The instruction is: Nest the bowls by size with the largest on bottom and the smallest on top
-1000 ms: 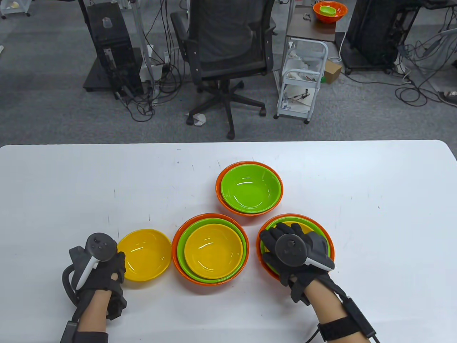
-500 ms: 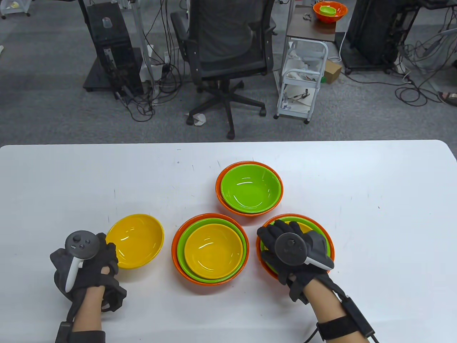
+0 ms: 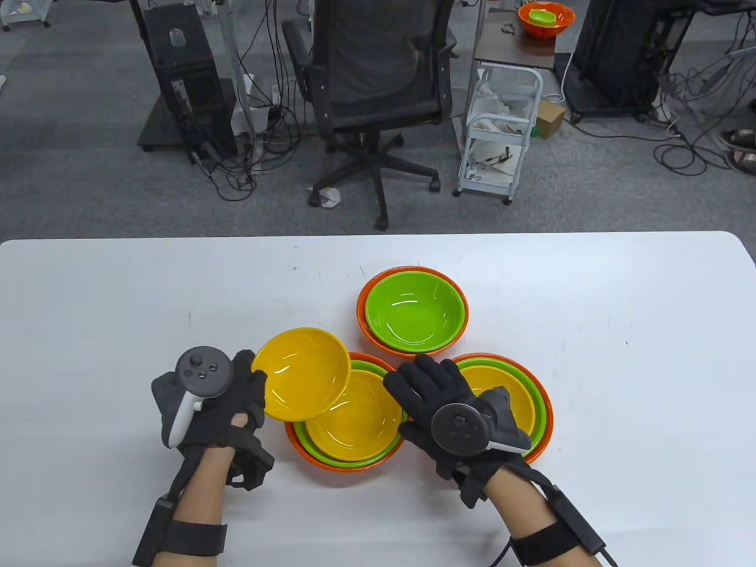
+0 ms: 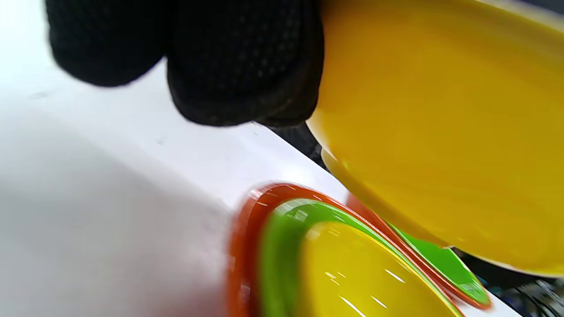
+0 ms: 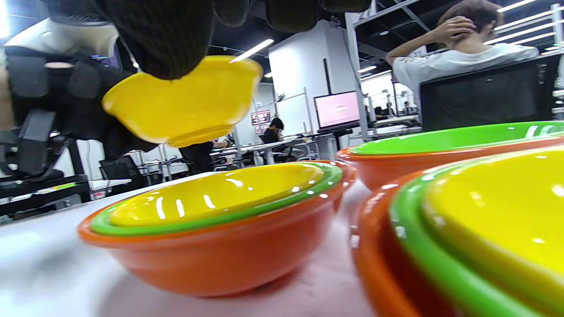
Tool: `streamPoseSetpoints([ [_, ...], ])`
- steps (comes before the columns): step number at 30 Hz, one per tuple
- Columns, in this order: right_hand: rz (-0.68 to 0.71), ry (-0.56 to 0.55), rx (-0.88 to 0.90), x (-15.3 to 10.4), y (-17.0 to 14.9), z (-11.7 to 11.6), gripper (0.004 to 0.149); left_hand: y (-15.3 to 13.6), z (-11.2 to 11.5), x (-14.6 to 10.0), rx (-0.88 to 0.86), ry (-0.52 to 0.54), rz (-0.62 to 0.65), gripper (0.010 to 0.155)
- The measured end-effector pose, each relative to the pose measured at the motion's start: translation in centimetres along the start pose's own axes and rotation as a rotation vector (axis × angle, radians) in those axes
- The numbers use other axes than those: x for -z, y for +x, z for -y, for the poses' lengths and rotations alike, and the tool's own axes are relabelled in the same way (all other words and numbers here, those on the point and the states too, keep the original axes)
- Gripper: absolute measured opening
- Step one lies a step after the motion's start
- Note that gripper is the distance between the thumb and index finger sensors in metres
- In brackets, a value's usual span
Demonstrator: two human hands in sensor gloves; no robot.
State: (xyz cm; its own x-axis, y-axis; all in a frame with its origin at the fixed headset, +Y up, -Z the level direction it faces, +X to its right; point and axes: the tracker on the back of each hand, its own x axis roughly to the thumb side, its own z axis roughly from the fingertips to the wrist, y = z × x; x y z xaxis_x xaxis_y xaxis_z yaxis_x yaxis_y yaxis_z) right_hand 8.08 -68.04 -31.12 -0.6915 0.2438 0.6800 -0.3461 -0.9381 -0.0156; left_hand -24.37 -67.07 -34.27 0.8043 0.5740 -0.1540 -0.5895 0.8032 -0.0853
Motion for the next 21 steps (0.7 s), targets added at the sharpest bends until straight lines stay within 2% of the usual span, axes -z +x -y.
streamPoseSetpoints([
  [7, 0.087, 0.007, -0.016, -0.1, 1.2, -0.7, 0.08, 3.9, 3.7, -0.1, 0.035, -0.105, 0.113, 0.06],
  [14, 0.119, 0.046, -0.029, 0.0, 1.5, -1.4, 0.076, 5.1, 5.6, -0.5, 0.062, -0.162, 0.172, 0.06],
  [21, 0.129, 0.09, -0.066, 0.3, 2.0, -2.2, 0.051, 4.8, 5.6, -0.5, 0.05, -0.144, 0.203, 0.061],
])
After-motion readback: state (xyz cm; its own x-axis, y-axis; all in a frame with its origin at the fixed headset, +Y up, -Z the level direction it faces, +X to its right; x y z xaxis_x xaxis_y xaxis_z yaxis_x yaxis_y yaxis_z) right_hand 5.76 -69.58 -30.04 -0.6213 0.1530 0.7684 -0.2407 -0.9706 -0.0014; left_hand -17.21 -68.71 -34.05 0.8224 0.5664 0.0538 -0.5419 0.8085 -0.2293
